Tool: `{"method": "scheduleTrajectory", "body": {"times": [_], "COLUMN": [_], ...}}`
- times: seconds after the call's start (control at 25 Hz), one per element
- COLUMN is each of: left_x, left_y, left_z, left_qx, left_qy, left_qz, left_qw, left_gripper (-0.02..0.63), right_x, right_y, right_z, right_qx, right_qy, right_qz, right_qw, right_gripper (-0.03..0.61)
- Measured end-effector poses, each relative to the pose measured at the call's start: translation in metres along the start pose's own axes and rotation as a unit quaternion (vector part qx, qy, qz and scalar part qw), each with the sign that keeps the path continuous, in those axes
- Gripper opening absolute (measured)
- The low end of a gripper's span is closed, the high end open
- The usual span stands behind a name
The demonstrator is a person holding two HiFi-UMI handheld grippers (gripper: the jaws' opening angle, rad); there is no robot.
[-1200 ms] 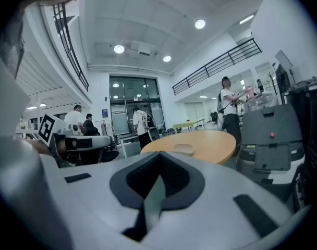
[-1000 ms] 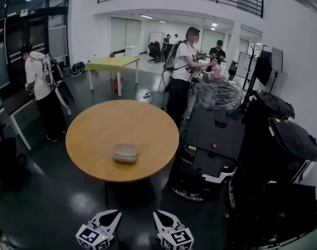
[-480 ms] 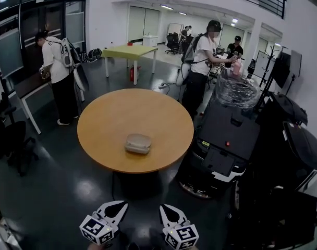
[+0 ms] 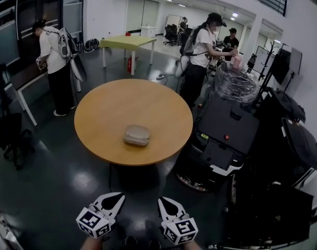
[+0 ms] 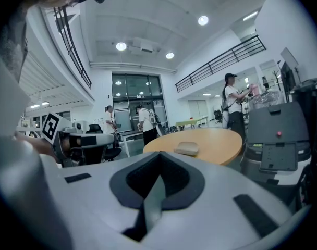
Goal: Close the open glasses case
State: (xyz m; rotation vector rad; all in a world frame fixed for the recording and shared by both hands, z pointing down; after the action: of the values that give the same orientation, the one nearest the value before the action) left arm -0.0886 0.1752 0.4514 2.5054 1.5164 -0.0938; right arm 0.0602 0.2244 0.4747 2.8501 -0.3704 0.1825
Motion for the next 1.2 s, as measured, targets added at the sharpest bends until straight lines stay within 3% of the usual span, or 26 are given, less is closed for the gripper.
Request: {"method": "scheduleTrajectory", "body": {"times": [0.8,1.2], "left_x": [-0.070,-0.100], "left_y": [-0.005,0.023], "left_z": [-0.009,-0.017], "left_qx": [-0.005,-0.018], "left_qy": [-0.008,-0.022], "left_qz": [-0.005,0.020], "left_qw": [0.9999,0.9994], "left_gripper": [0.006,0.006], "right_x": [0.004,0.041], "right_y": [0.056,0.097], "right_z": [0.006,0.010], "right_qx": [-0.006,-0.005], "right_qy": [0.012,0.013], "right_qz": [-0.039,-0.033], "right_qw": [0.999,0.999], "right_gripper": [-0.012,-0.011]}}
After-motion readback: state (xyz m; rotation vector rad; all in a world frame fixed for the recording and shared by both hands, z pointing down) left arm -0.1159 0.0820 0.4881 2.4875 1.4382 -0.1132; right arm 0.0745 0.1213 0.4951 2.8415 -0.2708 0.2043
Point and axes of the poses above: the fingertips, and each gripper's own axes: y forward along the fingers, x to its right, z out of its top, the point moved 2 cm from there along -y, backward along the fingers, and after that the axes turned 4 degrees about -x, right-handed, at the moved point
